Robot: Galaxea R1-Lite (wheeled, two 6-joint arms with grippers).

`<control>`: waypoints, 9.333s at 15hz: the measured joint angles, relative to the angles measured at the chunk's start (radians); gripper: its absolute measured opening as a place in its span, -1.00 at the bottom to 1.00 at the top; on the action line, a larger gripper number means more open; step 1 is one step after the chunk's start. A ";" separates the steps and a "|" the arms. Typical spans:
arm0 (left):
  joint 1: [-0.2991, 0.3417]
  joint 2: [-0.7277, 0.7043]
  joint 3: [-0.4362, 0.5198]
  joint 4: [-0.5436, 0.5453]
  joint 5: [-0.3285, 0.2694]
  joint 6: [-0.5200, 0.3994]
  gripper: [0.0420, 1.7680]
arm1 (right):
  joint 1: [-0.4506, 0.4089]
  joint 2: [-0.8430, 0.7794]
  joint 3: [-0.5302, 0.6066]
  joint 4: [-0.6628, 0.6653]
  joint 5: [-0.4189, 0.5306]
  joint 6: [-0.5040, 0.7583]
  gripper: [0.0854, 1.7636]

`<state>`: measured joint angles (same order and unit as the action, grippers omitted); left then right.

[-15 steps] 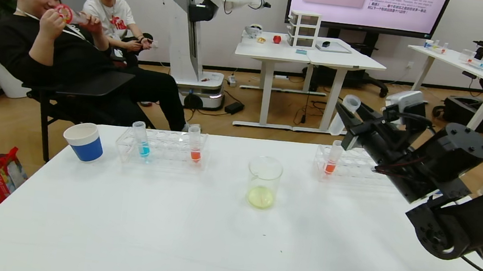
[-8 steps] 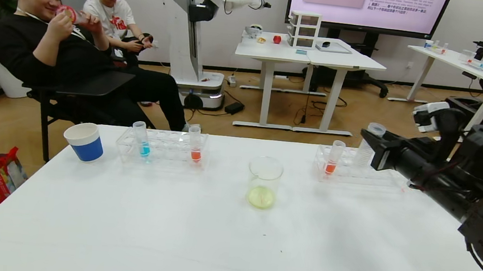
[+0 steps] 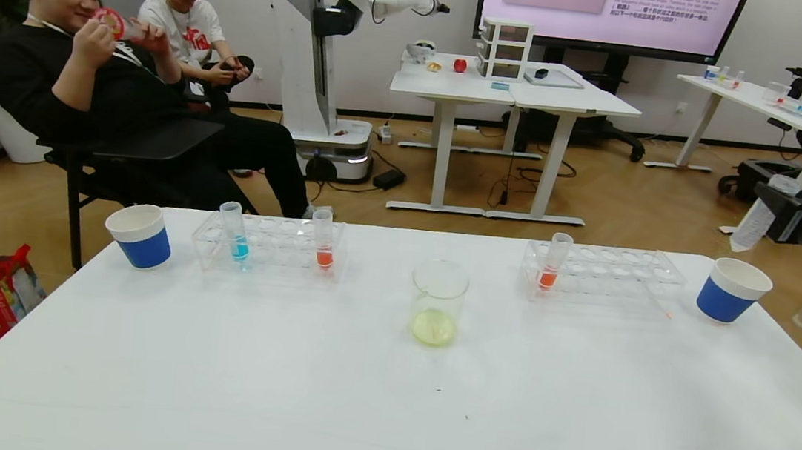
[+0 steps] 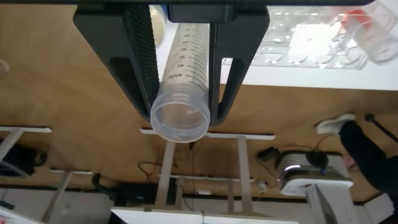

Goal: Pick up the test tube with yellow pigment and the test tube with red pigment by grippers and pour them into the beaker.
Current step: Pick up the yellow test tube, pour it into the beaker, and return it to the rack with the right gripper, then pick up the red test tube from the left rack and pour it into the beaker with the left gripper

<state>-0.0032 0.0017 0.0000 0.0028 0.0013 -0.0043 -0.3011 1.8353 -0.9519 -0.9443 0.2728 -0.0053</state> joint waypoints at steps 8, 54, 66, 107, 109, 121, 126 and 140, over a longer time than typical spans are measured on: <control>0.000 0.000 0.000 0.000 0.000 0.000 0.98 | -0.110 0.189 -0.210 0.108 -0.013 -0.006 -0.51; 0.000 0.000 0.000 0.000 0.000 0.000 0.98 | 0.388 -0.423 0.319 -0.017 -0.224 -0.055 0.97; 0.000 0.000 0.000 0.000 0.000 0.000 0.98 | 0.363 -1.400 0.683 0.456 -0.233 -0.090 0.97; -0.024 0.674 -0.427 -0.326 -0.016 0.021 0.98 | 0.313 -1.836 0.952 0.946 -0.273 -0.014 0.97; -0.026 0.846 -0.446 -0.477 -0.016 0.022 0.98 | 0.313 -1.836 0.952 0.946 -0.273 -0.014 0.97; -0.295 1.640 -0.549 -1.106 0.171 -0.011 0.98 | 0.313 -1.836 0.952 0.946 -0.273 -0.014 0.97; -0.379 1.926 -0.552 -1.402 0.280 -0.027 0.98 | 0.313 -1.836 0.952 0.946 -0.273 -0.014 0.97; -0.397 2.257 -0.849 -1.410 0.357 -0.054 0.98 | 0.313 -1.836 0.952 0.946 -0.273 -0.014 0.97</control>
<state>-0.4002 2.2585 -0.8485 -1.4077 0.3583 -0.0585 0.0119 -0.0009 0.0000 0.0017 -0.0004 -0.0191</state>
